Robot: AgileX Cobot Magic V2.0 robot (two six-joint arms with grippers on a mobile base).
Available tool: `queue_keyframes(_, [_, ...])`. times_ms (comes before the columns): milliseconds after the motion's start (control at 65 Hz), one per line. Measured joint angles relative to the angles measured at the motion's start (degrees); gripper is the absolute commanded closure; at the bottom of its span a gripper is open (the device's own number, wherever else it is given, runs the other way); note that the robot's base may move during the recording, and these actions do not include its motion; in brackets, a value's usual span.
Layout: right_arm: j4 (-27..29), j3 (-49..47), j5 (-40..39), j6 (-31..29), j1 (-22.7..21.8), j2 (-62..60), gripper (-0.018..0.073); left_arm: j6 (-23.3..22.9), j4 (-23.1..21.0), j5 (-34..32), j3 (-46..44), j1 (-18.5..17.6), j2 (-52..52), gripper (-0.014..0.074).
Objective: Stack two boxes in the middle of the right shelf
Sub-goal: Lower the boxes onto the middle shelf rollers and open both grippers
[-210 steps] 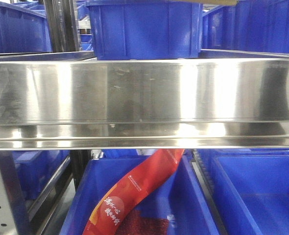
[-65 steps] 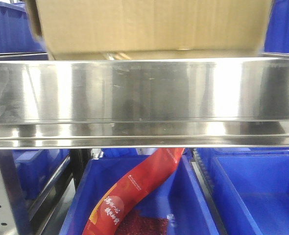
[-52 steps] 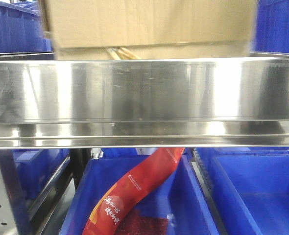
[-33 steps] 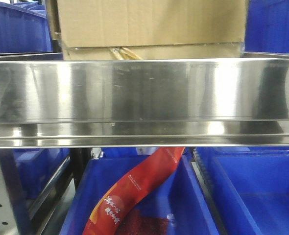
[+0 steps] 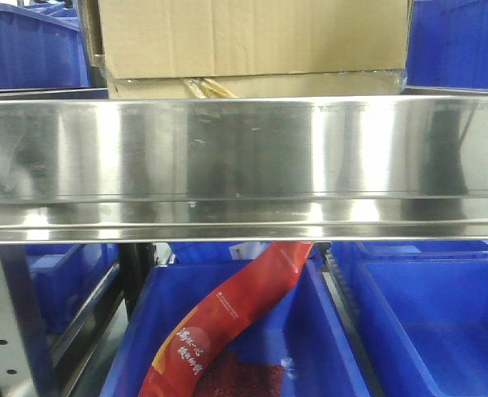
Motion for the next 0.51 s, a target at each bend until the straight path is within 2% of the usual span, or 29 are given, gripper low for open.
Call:
queue_keyframes(277, [-0.1,26.4,-16.0,-1.2,0.0,-17.9,0.0715,0.0,0.0,-24.6,30.6,0.0,-23.1,0.0708])
queue_keyframes(384, [-0.1,33.8,-20.8,-1.3,0.0,-24.6,0.0715,0.0,0.0,-29.7,38.1,0.0,-30.9,0.0708])
queue_keyframes(507, [-0.1,39.0,-24.0,-1.3,0.0,-31.1,0.0715,0.0,0.0,-32.2,44.3,0.0,-38.0,0.0708])
